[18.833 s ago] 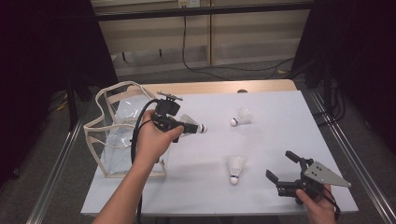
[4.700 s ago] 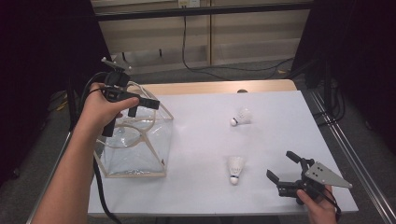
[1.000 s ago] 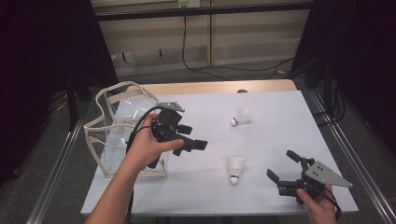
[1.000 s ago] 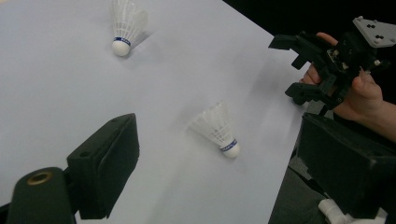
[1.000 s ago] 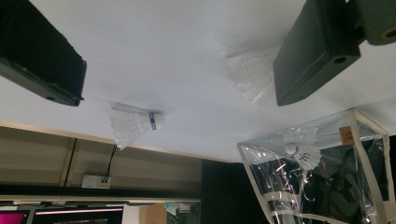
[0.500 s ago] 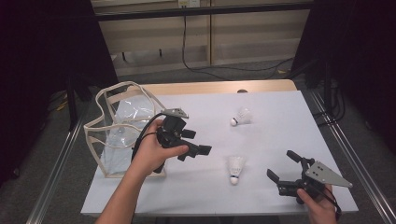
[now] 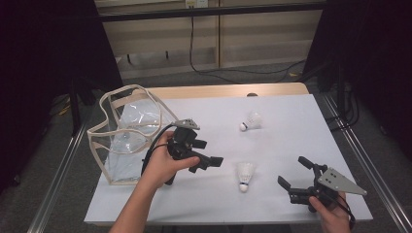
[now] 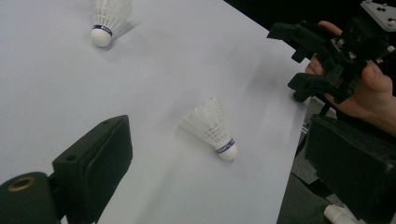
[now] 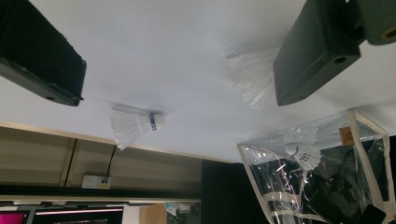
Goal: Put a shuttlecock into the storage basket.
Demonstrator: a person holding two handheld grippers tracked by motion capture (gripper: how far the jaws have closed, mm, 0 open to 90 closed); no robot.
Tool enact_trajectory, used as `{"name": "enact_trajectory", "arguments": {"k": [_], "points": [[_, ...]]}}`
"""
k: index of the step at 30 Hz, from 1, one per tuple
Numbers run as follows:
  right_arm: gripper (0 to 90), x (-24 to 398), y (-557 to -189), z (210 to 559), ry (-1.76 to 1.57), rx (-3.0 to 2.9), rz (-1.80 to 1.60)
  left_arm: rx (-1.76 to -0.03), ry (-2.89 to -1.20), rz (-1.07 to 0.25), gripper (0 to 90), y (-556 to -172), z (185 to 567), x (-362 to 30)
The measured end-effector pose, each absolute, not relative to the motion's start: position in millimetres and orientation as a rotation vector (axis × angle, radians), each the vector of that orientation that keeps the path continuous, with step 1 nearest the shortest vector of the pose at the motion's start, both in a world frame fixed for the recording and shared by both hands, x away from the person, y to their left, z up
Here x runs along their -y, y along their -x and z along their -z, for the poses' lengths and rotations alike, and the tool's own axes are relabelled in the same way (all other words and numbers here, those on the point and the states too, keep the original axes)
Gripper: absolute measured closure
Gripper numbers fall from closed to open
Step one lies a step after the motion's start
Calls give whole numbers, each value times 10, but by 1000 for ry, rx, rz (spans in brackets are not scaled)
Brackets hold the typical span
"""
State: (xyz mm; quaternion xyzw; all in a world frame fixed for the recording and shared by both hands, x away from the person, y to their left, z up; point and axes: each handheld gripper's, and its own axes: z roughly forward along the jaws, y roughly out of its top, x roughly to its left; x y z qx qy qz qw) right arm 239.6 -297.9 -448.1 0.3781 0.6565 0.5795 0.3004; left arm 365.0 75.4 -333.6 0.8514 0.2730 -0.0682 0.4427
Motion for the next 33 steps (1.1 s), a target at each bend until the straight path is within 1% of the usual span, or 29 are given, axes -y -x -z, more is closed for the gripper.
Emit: {"name": "enact_trajectory", "arguments": {"k": [19,33], "points": [[23,2974,-2394,4479,-1001,-1743,-1540,-656,-2162,150,74,-3593,3507,-651],[23,2976,-2395,4479,-999,-1743,-1539,-646,-2167,172,65,-3563,3649,-618]]}}
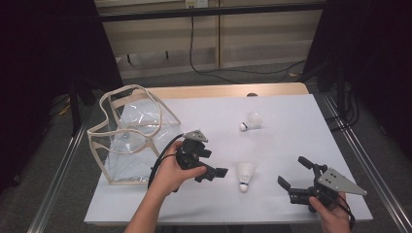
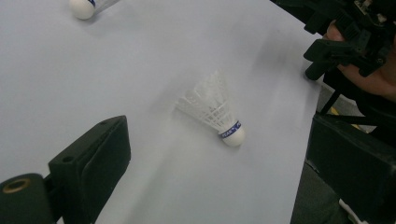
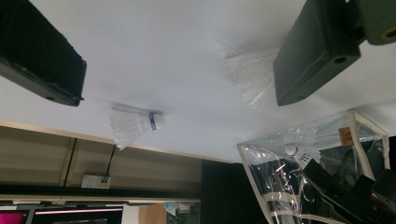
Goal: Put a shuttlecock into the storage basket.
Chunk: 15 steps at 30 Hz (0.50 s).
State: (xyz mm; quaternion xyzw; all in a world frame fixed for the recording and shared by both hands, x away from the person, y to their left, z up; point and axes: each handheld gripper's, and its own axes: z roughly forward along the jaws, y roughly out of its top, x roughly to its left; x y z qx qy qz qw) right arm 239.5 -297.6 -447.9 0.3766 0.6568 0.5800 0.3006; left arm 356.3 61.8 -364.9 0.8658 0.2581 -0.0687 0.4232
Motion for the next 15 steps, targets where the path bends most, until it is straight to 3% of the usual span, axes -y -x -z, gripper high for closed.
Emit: {"name": "enact_trajectory", "arguments": {"k": [15], "points": [[23,2972,-2394,4478,-997,-1745,-1539,-607,-2160,217,51,-3506,3808,-567]]}}
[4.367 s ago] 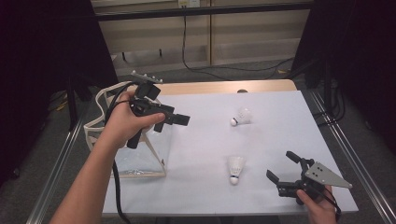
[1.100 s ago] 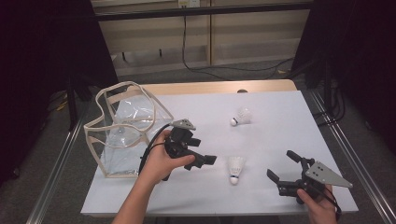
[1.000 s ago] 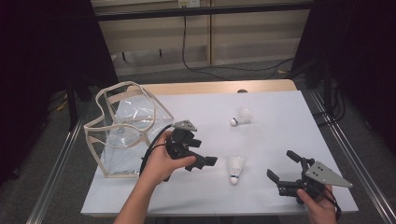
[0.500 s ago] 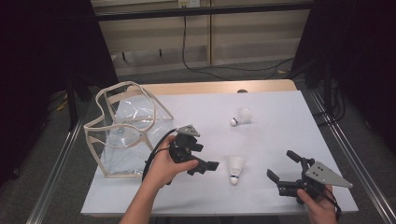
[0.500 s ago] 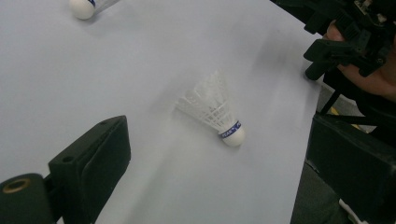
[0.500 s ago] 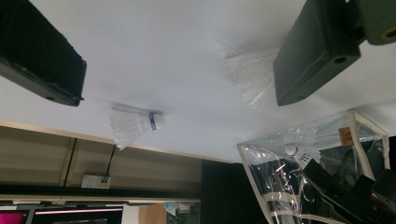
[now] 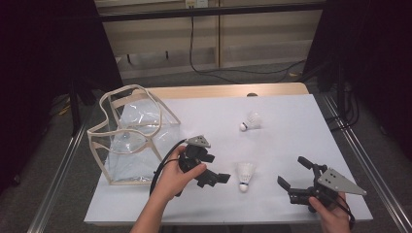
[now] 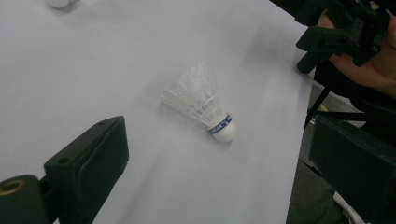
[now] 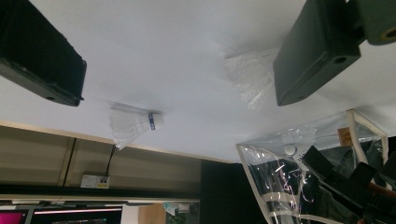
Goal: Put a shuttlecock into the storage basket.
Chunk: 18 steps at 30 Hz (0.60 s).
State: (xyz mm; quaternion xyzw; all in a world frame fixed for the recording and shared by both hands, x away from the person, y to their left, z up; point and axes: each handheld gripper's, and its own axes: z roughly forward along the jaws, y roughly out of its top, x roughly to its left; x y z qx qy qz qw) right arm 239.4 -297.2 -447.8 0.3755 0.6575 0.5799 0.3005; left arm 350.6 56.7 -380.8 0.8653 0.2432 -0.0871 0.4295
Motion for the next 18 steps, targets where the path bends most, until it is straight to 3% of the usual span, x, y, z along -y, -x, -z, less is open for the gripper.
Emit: {"name": "enact_trajectory", "arguments": {"k": [18], "points": [[23,2973,-2394,4478,-996,-1747,-1539,-589,-2181,225,51,-3441,4014,-463]]}}
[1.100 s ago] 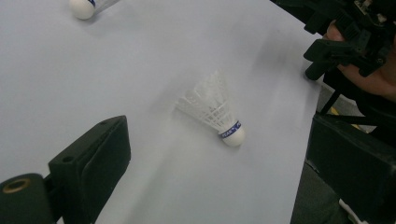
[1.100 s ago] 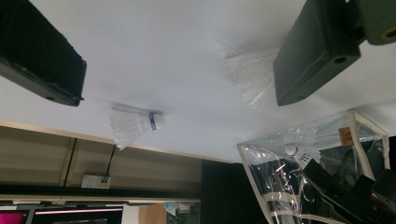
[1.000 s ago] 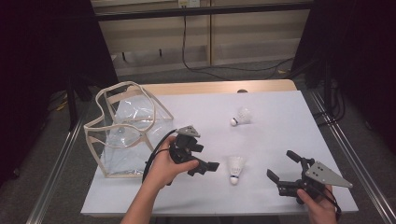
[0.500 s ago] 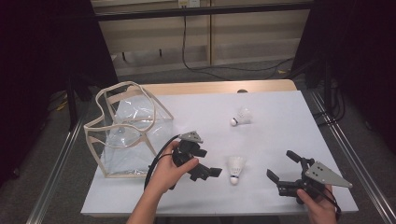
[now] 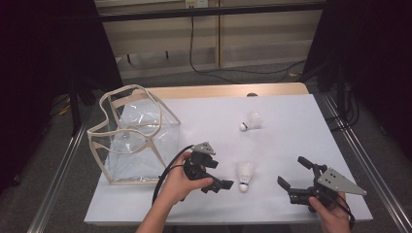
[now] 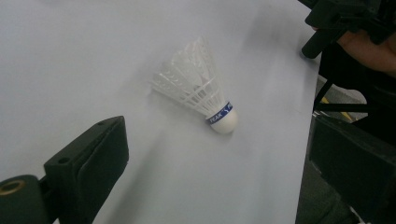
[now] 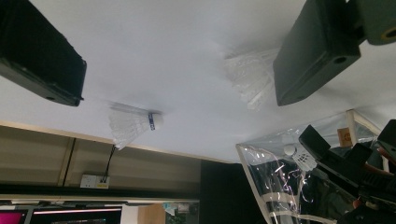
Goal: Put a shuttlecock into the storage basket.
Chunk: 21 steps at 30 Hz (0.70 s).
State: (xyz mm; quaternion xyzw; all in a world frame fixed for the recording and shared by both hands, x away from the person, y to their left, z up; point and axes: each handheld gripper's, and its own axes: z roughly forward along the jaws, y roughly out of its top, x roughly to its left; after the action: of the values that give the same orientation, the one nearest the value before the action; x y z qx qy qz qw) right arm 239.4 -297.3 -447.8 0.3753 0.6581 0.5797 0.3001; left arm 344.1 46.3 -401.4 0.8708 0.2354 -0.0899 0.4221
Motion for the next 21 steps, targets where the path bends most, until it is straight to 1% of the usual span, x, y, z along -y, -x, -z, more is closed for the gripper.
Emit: {"name": "enact_trajectory", "arguments": {"k": [7,15,21], "points": [[23,2966,-2388,4478,-994,-1750,-1538,-577,-2172,223,51,-3406,4068,-408],[23,2970,-2390,4480,-992,-1752,-1535,-577,-2181,191,55,-3374,4137,-363],[23,2973,-2391,4480,-995,-1752,-1532,-563,-2180,162,103,-3352,4180,-329]]}}
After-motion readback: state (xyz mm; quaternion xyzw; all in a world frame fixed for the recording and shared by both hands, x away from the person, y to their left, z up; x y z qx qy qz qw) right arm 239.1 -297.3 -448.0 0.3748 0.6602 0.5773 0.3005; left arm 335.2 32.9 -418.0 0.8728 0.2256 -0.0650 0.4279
